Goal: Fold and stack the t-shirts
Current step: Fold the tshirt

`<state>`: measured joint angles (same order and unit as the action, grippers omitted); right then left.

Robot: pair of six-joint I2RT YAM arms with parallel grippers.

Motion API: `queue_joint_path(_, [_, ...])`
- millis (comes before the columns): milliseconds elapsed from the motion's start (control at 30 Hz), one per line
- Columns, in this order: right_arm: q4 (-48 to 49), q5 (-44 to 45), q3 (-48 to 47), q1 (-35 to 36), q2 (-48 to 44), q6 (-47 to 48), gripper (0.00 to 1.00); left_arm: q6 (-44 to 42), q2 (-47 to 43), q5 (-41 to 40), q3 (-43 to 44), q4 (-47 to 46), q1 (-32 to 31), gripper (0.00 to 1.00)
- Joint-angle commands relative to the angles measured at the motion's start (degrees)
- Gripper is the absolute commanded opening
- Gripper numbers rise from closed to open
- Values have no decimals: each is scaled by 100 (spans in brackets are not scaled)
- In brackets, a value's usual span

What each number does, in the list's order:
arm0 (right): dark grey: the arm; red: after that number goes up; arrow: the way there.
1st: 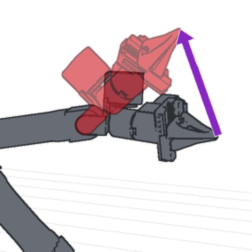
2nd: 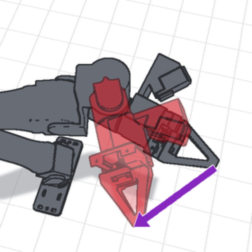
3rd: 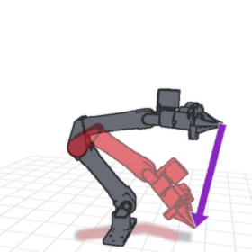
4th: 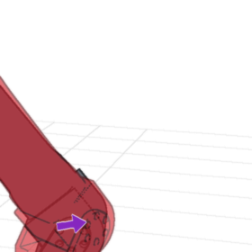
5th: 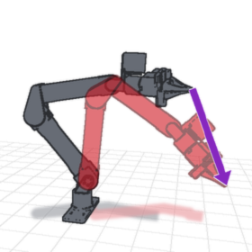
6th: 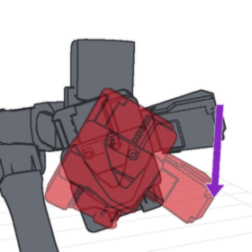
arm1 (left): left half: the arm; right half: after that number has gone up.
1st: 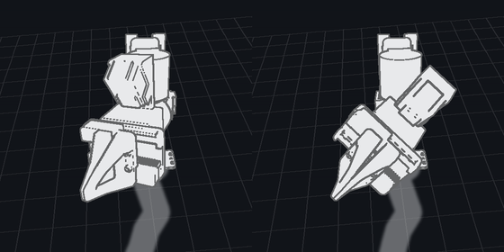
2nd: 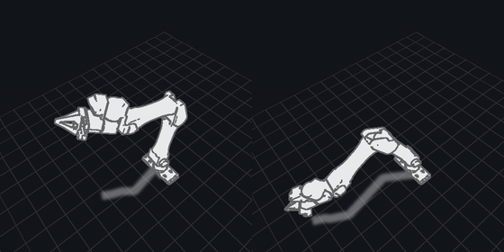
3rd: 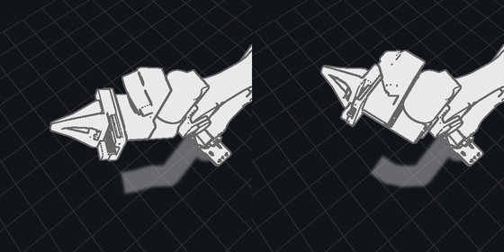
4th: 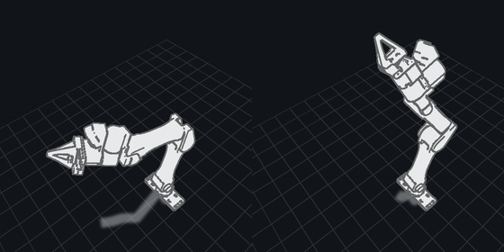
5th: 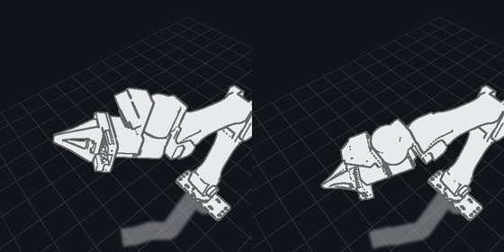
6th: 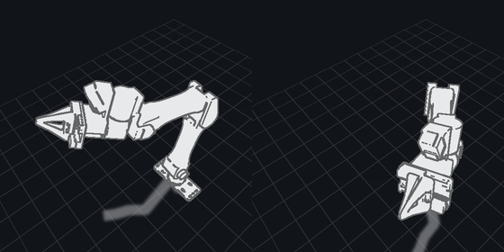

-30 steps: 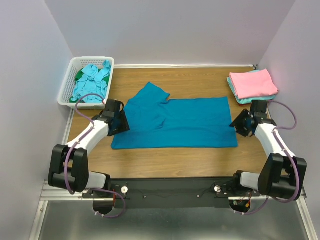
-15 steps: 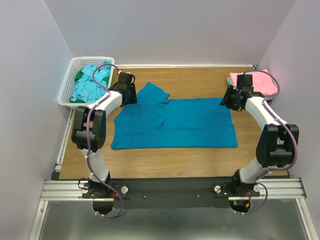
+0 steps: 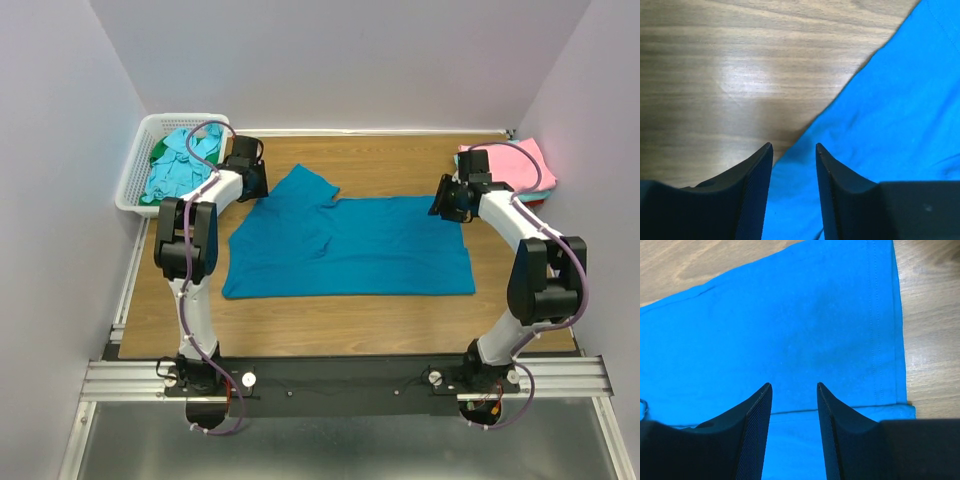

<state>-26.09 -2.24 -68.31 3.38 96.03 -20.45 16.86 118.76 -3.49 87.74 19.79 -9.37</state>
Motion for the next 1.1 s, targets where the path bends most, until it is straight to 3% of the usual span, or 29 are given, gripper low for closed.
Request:
queue_joint_path(0, [42, 48, -33, 14, 109, 85, 48, -122, 191, 287, 138, 86, 93, 46])
queue_joint_path(500, [77, 136, -59, 31, 258, 120, 48, -377, 473, 726, 50, 157, 102, 45])
queue_joint_path(533, [77, 145, -77, 40, 276, 120, 48, -377, 464, 753, 32, 157, 102, 38])
queue_joint_path(600, [77, 189, -147, 31, 329, 129, 48, -385, 464, 779, -20, 122, 102, 37])
queue_joint_path(700, [86, 198, -270, 31, 416, 137, 48, -429, 473, 788, -29, 113, 102, 20])
queue_joint_path(800, [112, 574, -375, 40, 495, 146, 48, -456, 455, 823, -47, 78, 102, 11])
queue_joint_path(833, [130, 645, -480, 32, 574, 198, 48, -491, 455, 841, -47, 77, 102, 2])
queue_joint_path(1067, [358, 1410, -1087, 23, 1207, 910, 44, -552, 376, 727, -161, -1, 102, 0])
